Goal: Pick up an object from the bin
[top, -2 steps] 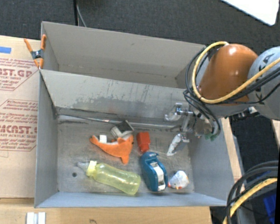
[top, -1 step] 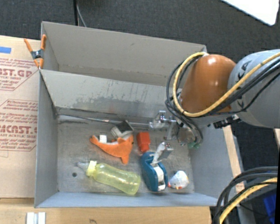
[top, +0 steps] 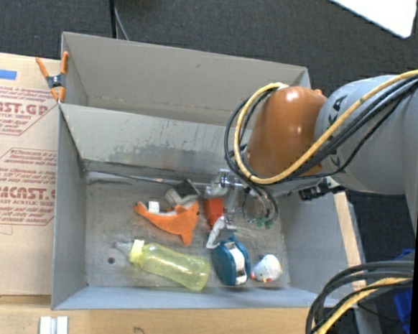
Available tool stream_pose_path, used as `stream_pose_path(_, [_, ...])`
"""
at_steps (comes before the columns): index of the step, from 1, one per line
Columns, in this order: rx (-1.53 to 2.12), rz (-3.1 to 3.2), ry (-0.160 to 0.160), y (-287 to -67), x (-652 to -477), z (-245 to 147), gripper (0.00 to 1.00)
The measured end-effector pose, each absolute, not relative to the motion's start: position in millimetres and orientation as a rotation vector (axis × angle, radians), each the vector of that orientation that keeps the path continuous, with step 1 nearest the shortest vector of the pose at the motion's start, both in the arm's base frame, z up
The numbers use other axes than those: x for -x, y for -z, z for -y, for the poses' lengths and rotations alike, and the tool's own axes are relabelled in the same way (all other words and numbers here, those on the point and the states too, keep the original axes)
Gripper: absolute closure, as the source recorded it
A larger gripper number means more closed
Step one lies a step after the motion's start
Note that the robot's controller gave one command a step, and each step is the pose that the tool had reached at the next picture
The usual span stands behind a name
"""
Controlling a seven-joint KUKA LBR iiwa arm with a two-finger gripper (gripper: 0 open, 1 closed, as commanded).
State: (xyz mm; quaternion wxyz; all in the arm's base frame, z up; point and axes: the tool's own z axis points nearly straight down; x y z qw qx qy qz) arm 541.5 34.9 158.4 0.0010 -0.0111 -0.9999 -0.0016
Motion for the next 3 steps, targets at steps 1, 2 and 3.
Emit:
stream_pose_path(1, [0.339, 3.129, 0.002, -127, -518.8, -30, 0.00])
stream_pose_path(2, [0.533, 3.097, 0.001, -126, -538.1, -47, 0.00])
stream_pose_path(3, [0.895, 3.010, -0.001, -157, -538.0, -51, 0.00])
